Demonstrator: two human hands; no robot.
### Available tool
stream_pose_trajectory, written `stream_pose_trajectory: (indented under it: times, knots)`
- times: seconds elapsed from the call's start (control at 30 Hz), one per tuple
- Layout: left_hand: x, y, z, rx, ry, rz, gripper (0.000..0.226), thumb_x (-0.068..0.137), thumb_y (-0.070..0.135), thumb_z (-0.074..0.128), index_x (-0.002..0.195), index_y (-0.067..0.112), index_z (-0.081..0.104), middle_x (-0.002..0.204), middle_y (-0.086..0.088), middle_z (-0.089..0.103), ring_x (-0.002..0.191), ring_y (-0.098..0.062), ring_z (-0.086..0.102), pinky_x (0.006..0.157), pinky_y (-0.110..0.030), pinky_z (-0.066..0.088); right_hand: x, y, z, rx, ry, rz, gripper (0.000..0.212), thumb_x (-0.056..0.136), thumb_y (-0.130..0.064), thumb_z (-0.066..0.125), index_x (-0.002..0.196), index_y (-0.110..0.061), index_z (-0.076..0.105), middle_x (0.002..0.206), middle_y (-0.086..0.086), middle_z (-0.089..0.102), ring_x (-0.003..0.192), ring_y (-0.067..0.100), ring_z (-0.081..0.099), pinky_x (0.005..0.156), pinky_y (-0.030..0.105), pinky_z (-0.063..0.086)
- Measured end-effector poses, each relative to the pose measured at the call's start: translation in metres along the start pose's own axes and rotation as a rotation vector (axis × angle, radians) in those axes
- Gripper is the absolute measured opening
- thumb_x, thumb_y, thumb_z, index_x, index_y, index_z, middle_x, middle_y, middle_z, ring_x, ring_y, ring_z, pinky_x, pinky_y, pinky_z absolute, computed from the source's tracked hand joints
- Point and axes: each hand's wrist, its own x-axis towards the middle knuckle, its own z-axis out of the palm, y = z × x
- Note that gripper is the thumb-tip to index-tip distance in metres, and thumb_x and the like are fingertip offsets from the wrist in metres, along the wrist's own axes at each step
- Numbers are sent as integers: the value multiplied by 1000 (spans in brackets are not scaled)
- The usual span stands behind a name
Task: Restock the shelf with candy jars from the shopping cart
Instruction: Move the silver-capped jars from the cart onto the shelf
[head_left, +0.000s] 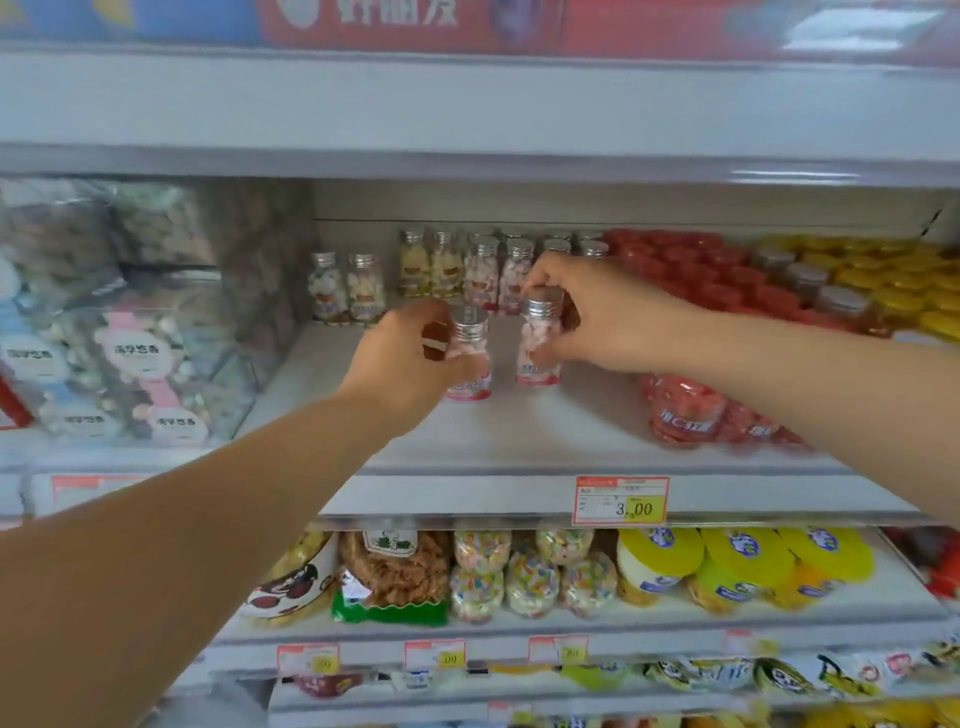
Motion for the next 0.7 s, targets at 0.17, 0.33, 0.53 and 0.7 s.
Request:
stream_pose_trajectory:
  times: [0.17,0.33,0.53,0.7]
  knots:
    - [21,6,18,-28,28,-10,28,77,29,79,94,22,58,78,8,60,76,-16,57,68,-24,43,23,15,-11,-131,-94,-5,51,73,-23,83,114,-14,54,104,2,55,87,19,49,56,26,33]
    - [43,9,31,6,57,-5,25,75,24,80,83,23,57,72,10,56,74,-18,55,69,-25,42,35,33,-25,-230,-61,29,56,72,-27,83,120,-16,56,109,1,53,92,18,46,69,26,33]
    - [63,15,48,6,65,-10,28,78,26,79,96,20,59,73,10,56,74,-17,55,61,-24,41,45,54,-29,-214,-33,111,47,65,-25,87,106,-21,64,91,-5,55,88,20,55,74,30,46]
    - [73,16,61,120,11,-60,41,72,23,82,100,20,52,79,7,59,79,-18,57,66,-25,43,49,66,-28,-194,33,139,41,65,-24,87,101,-24,68,78,-13,50,91,19,55,83,32,44]
